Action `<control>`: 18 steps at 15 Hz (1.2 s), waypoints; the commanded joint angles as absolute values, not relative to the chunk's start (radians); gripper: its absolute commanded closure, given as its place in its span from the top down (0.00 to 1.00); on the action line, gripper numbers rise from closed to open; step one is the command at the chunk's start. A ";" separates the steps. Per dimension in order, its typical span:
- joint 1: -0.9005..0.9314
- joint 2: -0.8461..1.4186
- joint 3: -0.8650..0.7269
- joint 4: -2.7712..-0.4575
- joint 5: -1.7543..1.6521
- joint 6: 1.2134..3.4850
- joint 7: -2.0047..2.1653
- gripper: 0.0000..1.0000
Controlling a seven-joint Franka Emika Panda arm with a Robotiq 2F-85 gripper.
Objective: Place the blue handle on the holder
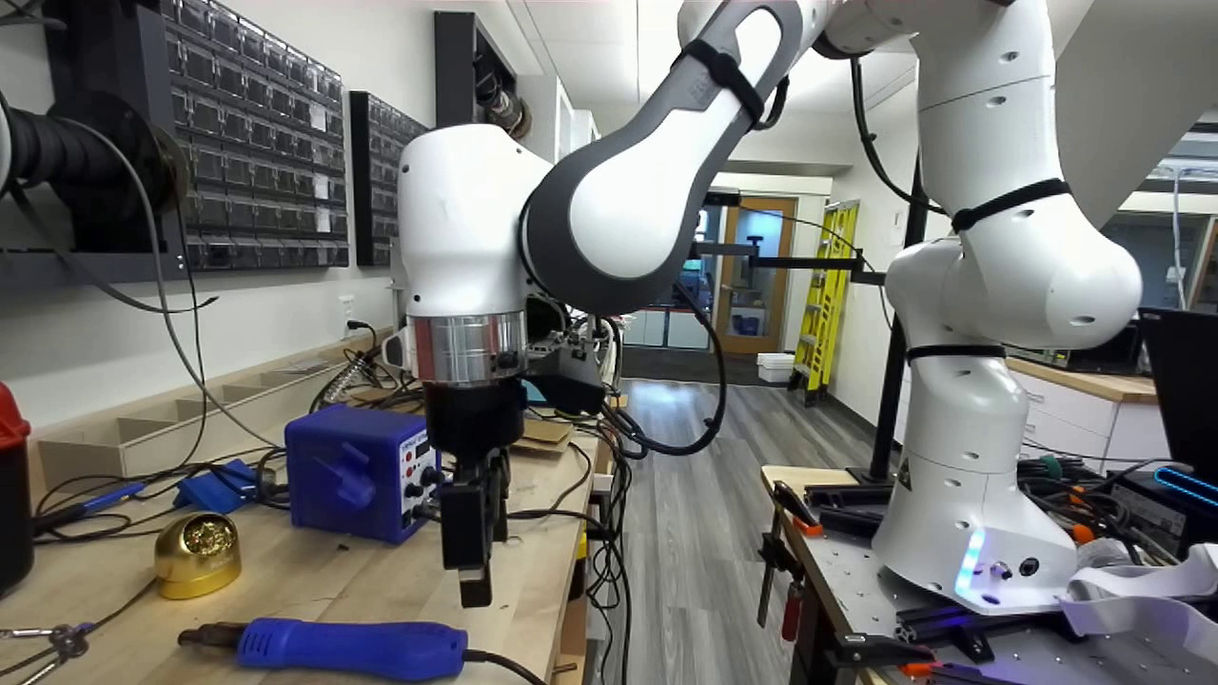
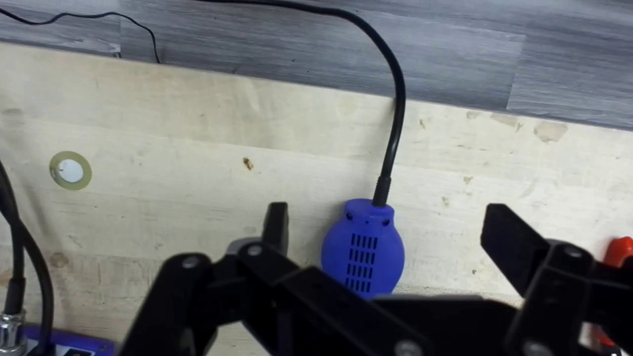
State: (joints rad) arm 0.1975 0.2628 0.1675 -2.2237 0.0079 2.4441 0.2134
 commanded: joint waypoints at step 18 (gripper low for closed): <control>0.217 0.608 0.125 -1.795 -0.022 2.365 0.145 1.00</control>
